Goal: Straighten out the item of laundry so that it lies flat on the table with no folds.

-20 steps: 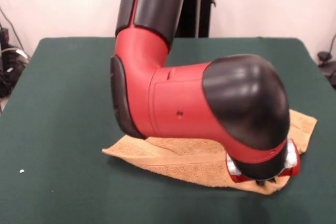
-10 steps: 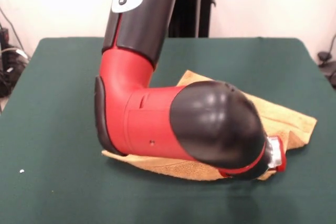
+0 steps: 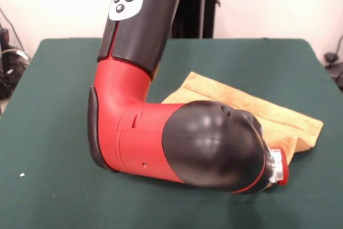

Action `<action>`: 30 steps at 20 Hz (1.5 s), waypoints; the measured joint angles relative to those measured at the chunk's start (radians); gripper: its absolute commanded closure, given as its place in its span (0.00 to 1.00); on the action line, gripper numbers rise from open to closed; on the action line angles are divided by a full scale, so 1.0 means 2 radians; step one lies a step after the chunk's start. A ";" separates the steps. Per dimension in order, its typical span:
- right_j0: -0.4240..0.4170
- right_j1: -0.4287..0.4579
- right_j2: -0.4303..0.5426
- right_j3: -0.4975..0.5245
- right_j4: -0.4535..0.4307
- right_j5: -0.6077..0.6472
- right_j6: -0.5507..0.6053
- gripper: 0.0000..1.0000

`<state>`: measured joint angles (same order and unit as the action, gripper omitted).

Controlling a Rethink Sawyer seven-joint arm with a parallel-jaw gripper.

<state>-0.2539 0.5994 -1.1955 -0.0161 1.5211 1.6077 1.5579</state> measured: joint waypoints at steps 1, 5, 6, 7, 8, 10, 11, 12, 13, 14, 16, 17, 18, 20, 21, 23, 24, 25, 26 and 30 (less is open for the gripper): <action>-0.009 0.004 -0.043 -0.003 0.036 0.004 0.000 1.00; -0.022 0.007 -0.104 -0.005 0.091 0.014 0.000 0.00; -0.025 0.007 -0.122 -0.005 0.112 0.018 0.000 0.00; -0.027 0.006 -0.134 -0.006 0.125 0.020 0.000 0.00; -0.028 0.006 -0.146 -0.006 0.137 0.022 0.000 0.00; -0.035 0.006 -0.189 -0.006 0.170 0.024 0.000 0.00; -0.036 0.006 -0.197 -0.006 0.176 0.025 0.000 0.00; -0.038 0.006 -0.209 -0.006 0.185 0.028 0.000 0.00; -0.040 0.005 -0.222 -0.006 0.194 0.030 0.000 0.00; -0.043 0.005 -0.234 -0.006 0.203 0.033 0.000 0.00; -0.046 0.004 -0.255 -0.006 0.218 0.037 0.000 0.00; -0.048 0.003 -0.266 -0.006 0.225 0.039 0.000 0.00; -0.049 0.002 -0.276 -0.006 0.230 0.041 0.000 0.00; -0.050 0.000 -0.283 -0.006 0.233 0.042 0.000 0.00; -0.052 -0.004 -0.296 -0.006 0.233 0.043 0.000 0.00; -0.053 -0.012 -0.313 -0.006 0.234 0.043 0.000 0.00; -0.053 -0.016 -0.320 -0.006 0.234 0.043 0.000 0.00; -0.053 -0.022 -0.326 -0.007 0.233 0.043 0.000 0.00; -0.053 -0.026 -0.330 -0.007 0.233 0.043 0.000 0.00; -0.053 -0.059 -0.353 -0.007 0.231 0.043 0.000 0.00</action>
<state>-0.3600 0.4813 -1.9016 -0.0292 1.9824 1.6939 1.5577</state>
